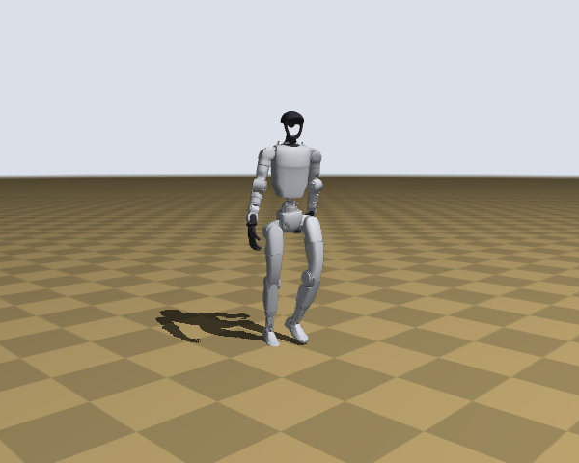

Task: Walk run

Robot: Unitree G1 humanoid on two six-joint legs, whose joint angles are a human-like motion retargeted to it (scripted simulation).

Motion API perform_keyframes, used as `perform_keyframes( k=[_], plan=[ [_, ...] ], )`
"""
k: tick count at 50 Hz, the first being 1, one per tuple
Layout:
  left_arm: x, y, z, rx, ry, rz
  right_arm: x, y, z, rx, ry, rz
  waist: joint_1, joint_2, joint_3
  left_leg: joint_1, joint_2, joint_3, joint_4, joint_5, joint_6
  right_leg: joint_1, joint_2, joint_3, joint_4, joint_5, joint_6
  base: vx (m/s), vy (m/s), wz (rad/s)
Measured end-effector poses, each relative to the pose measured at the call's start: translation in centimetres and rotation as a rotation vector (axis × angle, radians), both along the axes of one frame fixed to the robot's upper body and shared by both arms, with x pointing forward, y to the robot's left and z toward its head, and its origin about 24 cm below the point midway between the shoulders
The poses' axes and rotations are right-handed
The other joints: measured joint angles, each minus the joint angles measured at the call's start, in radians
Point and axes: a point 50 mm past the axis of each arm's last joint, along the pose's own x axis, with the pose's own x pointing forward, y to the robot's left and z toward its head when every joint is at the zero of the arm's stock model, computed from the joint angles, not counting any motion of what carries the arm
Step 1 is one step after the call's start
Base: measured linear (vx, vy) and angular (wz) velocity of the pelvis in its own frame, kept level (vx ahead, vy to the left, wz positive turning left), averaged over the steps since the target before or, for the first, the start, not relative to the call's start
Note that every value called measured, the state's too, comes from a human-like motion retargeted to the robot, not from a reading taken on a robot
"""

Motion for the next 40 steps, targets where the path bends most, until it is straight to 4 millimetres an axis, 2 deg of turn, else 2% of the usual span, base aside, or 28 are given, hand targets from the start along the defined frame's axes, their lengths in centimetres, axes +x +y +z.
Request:
perform_keyframes(
  k=[3,5,7,9,11,13,15,17,18,20,22,23,25,27,30,33,35,36,37,40],
  plan=[
    [-3.7,-0.3,1.6,0.025,0.126,0.058,3.6,-2.0,2.1,-0.066,-0.151,0.024,0.061,0.015,0.026,-0.023,0.043,0.101,-0.306,-0.019,-0.025,0.078,0.067,-0.009,-0.016,-0.036,0.000,0.93,-0.30,-0.13],
    [-5.6,-0.8,2.6,0.055,0.179,0.102,5.0,-3.1,3.1,-0.113,-0.213,0.033,0.104,0.021,0.037,-0.039,0.041,0.148,-0.490,-0.058,-0.066,0.132,0.098,0.000,-0.019,-0.056,0.014,1.00,-0.26,-0.12],
    [-7.0,-1.4,3.3,0.083,0.218,0.152,5.5,-3.8,3.7,-0.150,-0.233,0.029,0.106,0.019,0.031,-0.041,-0.012,0.157,-0.644,-0.106,-0.073,0.172,0.110,-0.018,-0.013,-0.053,0.040,1.16,-0.19,0.47],
    [-8.0,-2.3,3.9,0.088,0.255,0.216,5.2,-3.9,3.5,-0.165,-0.217,0.028,0.106,0.011,0.020,-0.022,-0.024,0.201,-0.699,-0.105,-0.027,0.205,0.113,-0.022,0.011,-0.010,0.080,1.17,-0.11,0.29],
    [-8.3,-3.4,4.1,0.068,0.272,0.282,4.3,-3.4,2.9,-0.156,-0.172,0.035,0.131,0.002,0.002,-0.007,0.000,0.254,-0.642,-0.080,0.037,0.222,0.106,0.017,0.058,0.104,0.137,1.07,-0.05,-0.51],
    [-8.0,-4.3,3.9,0.049,0.249,0.342,2.7,-2.4,1.8,-0.124,-0.105,0.060,0.175,0.000,-0.021,0.017,0.051,0.297,-0.578,-0.013,0.058,0.242,0.098,0.030,0.119,0.298,0.191,1.36,-0.20,-0.93],
    [-6.8,-4.5,3.1,0.046,0.176,0.388,0.1,-1.3,0.6,-0.081,-0.022,0.105,0.140,0.005,-0.073,-0.002,0.078,0.189,-0.448,-0.128,0.059,0.204,0.099,-0.036,0.236,0.489,0.209,1.43,-0.22,0.56],
    [-3.5,-4.1,1.3,0.084,0.063,0.454,-2.4,-0.1,-0.5,-0.049,0.044,0.139,0.131,0.012,-0.054,-0.005,0.056,0.085,-0.352,-0.195,0.059,0.109,0.132,0.072,0.531,0.537,0.245,1.06,0.11,1.27],
    [-1.3,-3.7,0.2,0.119,-0.005,0.497,-3.7,0.5,-1.0,-0.047,0.063,0.139,0.136,0.021,-0.037,0.035,0.071,0.135,-0.329,-0.216,0.059,0.081,0.141,0.105,0.638,0.537,0.253,0.94,0.15,1.15],
    [4.1,-2.2,-1.6,0.185,-0.187,0.600,-6.7,2.3,-1.8,-0.043,0.094,0.114,0.163,0.101,-0.023,0.113,0.119,0.078,-0.376,-0.222,0.059,0.051,0.209,0.084,0.621,0.518,0.189,0.88,0.14,1.18],
    [10.4,-0.5,-2.8,0.177,-0.417,0.664,-9.6,3.9,-2.4,-0.024,0.147,0.074,0.154,0.127,0.001,0.183,0.085,-0.006,-0.425,-0.214,0.059,-0.021,0.181,0.034,0.664,0.377,0.063,0.73,0.07,2.08],
    [13.7,0.3,-3.0,0.157,-0.537,0.665,-10.9,4.9,-2.6,0.000,0.177,0.053,0.142,0.135,0.014,0.210,0.065,-0.057,-0.451,-0.203,0.059,-0.059,0.173,0.030,0.667,0.315,0.023,0.67,-0.03,2.68],
    [19.6,1.6,-2.5,0.113,-0.764,0.602,-13.4,7.1,-2.9,0.057,0.238,0.015,0.101,0.148,0.023,0.255,0.024,-0.169,-0.494,-0.186,0.059,-0.131,0.120,0.000,0.623,0.186,-0.020,0.73,-0.11,2.99],
    [24.5,2.7,-1.3,0.087,-0.964,0.472,-15.7,8.8,-2.9,0.107,0.293,-0.018,0.044,0.148,0.016,0.287,-0.025,-0.277,-0.519,-0.177,0.059,-0.192,0.045,-0.035,0.508,0.146,-0.017,0.81,-0.18,3.09],
    [30.0,4.6,1.2,0.084,-1.181,0.260,-19.0,10.5,-2.7,0.177,0.385,-0.043,-0.046,0.161,0.005,0.332,-0.077,-0.392,-0.518,-0.181,0.059,-0.265,0.015,0.018,0.282,0.132,0.005,0.74,-0.23,3.04],
    [33.4,6.2,3.3,0.125,-1.290,0.090,-21.2,11.7,-2.3,0.249,0.471,-0.018,-0.114,0.152,0.004,0.400,-0.111,-0.470,-0.517,-0.195,0.059,-0.327,0.010,0.147,0.087,0.062,0.001,0.74,-0.30,2.40],
    [34.7,7.3,4.2,0.170,-1.322,0.014,-21.8,12.1,-2.2,0.286,0.516,0.026,-0.124,0.136,0.020,0.458,-0.122,-0.498,-0.512,-0.208,0.059,-0.350,0.027,0.216,-0.029,0.024,0.039,0.77,-0.40,1.13],
    [34.9,7.6,4.4,0.188,-1.325,-0.002,-21.8,12.0,-2.1,0.292,0.529,0.054,-0.112,0.120,0.032,0.490,-0.133,-0.487,-0.504,-0.216,0.059,-0.352,0.027,0.175,-0.065,0.006,0.163,0.76,-0.43,0.37],
    [34.9,8.0,4.5,0.205,-1.323,-0.011,-21.8,11.8,-2.2,0.295,0.539,0.081,-0.101,0.107,0.042,0.520,-0.141,-0.476,-0.494,-0.221,0.059,-0.352,0.033,0.152,-0.090,-0.006,0.248,0.72,-0.42,0.02],
    [33.3,8.2,3.5,0.241,-1.262,0.028,-20.9,10.5,-2.3,0.259,0.547,0.151,-0.083,0.080,0.040,0.574,-0.180,-0.436,-0.472,-0.178,0.059,-0.342,0.064,0.270,-0.054,0.027,0.238,0.84,-0.24,0.16]
  ],
)
